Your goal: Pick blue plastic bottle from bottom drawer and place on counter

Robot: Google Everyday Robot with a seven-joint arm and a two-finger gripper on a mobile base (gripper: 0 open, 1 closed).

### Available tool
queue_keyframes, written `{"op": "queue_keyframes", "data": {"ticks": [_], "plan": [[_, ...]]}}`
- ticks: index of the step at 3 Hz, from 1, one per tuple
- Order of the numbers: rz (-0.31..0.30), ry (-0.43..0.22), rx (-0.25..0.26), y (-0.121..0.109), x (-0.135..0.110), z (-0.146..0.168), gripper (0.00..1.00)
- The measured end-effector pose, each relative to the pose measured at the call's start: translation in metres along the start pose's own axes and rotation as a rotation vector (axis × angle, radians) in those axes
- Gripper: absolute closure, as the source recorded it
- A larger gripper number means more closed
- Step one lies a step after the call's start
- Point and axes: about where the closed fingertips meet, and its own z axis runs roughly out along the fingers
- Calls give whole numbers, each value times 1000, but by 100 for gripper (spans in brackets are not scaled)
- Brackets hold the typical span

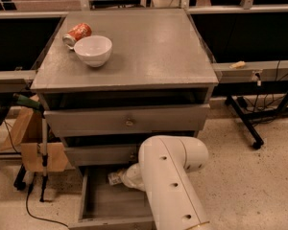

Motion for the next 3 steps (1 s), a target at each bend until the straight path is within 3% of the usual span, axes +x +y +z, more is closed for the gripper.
{"op": "queue_keyframes", "data": {"ticks": [1,3], "plan": [[1,0,1,-1,-1,0,75],[1,9,11,-1,-2,-5,100]]}}
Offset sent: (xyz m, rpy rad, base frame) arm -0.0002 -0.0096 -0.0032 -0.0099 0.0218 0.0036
